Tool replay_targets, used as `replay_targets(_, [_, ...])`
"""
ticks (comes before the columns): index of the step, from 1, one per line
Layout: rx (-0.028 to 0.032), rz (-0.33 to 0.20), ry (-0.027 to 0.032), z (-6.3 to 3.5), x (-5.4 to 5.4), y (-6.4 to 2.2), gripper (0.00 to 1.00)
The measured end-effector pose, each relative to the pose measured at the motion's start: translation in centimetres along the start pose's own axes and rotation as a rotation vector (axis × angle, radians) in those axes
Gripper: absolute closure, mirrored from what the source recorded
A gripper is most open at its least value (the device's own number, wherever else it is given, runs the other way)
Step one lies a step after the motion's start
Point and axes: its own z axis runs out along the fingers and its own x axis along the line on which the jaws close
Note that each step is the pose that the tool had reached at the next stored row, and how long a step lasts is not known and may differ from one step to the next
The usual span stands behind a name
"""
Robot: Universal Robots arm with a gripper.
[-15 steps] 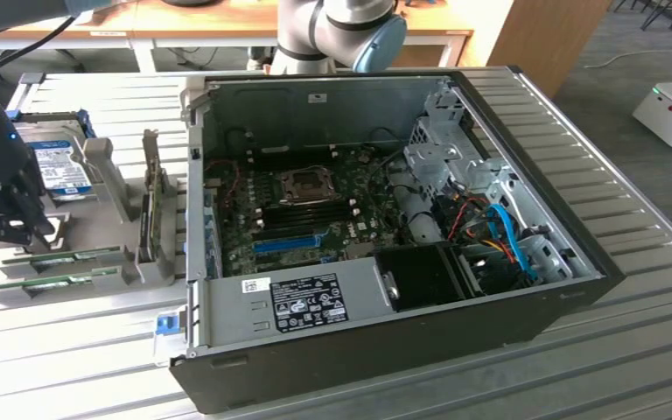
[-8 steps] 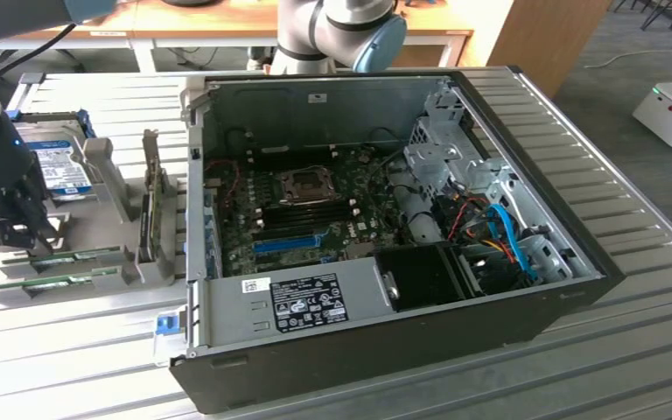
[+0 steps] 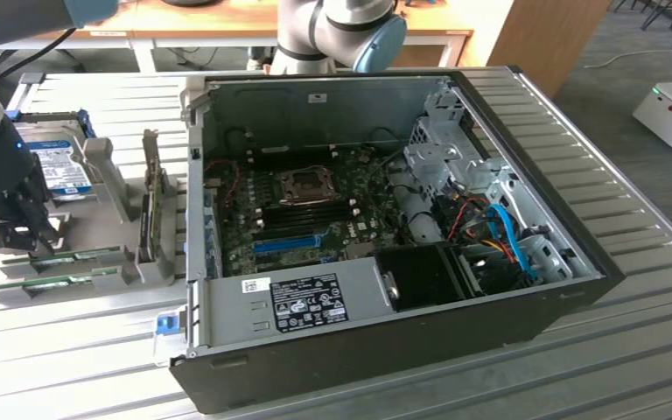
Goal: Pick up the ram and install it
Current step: 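Pick up the ram and move it above insertion slot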
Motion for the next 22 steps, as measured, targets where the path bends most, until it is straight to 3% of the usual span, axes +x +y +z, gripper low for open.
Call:
replay_targets(14, [0.0001,0.0,-0.0001,0.01,1.3,0.1,0.69])
replay_targets(22, [0.0001,0.0,-0.0001,0.01,1.4,0.15,0.69])
